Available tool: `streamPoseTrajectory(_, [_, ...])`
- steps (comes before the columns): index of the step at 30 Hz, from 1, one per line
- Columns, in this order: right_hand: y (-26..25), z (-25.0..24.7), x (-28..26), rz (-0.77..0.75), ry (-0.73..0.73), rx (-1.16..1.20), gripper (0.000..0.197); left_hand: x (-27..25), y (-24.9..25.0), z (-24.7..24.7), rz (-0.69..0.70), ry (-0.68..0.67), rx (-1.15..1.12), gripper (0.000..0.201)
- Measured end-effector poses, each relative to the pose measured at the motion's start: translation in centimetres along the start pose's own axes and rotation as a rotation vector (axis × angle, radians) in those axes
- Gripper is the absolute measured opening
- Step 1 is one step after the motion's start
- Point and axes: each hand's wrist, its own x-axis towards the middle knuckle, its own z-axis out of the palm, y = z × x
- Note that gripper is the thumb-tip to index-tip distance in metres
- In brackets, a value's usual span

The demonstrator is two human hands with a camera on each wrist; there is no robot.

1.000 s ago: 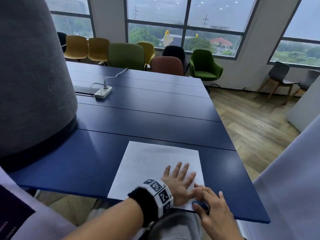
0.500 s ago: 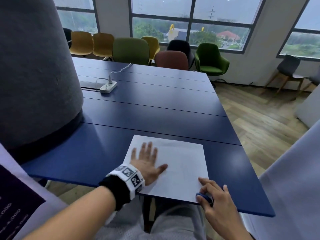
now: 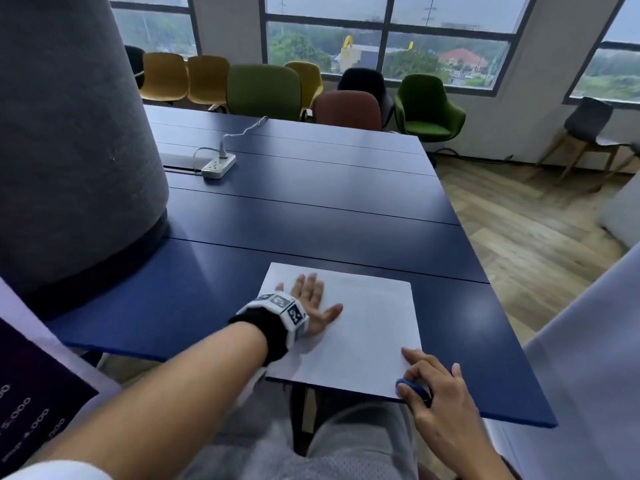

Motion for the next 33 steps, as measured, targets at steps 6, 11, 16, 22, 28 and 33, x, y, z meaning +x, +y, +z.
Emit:
streamPoseTrajectory(6, [-0.3,0.0,0.0,-0.004,0.024,0.009,0.023,-2.2,-2.0,-0.8,-0.045,0.032,0.069,0.081])
streamPoseTrajectory(11, [-0.2,0.0,0.1,-0.017,0.053,0.0,0.028,-6.3,4.9,3.5,0.405,-0.088,0.13,0.079])
streamPoseTrajectory(16, [-0.2,0.1,0.2,-0.013,0.051,0.026,0.025,-6.5,0.9,3.6,0.263,-0.062,0.075,0.073])
streamPoseTrajectory(22, [-0.3,0.2,0.1,-0.009,0.055,0.016,0.025,-6.1,-7.4,1.6,-0.074,-0.049,0.0,0.079])
streamPoseTrajectory(28, [-0.6,0.1,0.2,0.009,0.043,-0.011,0.025,-5.7,-3.1,0.6,0.119,-0.022,0.048,0.077])
streamPoseTrajectory(33, [-0.8,-0.1,0.3,0.007,0.018,-0.04,0.024,-4.1,2.4,-1.8,0.271,-0.045,0.03,0.088])
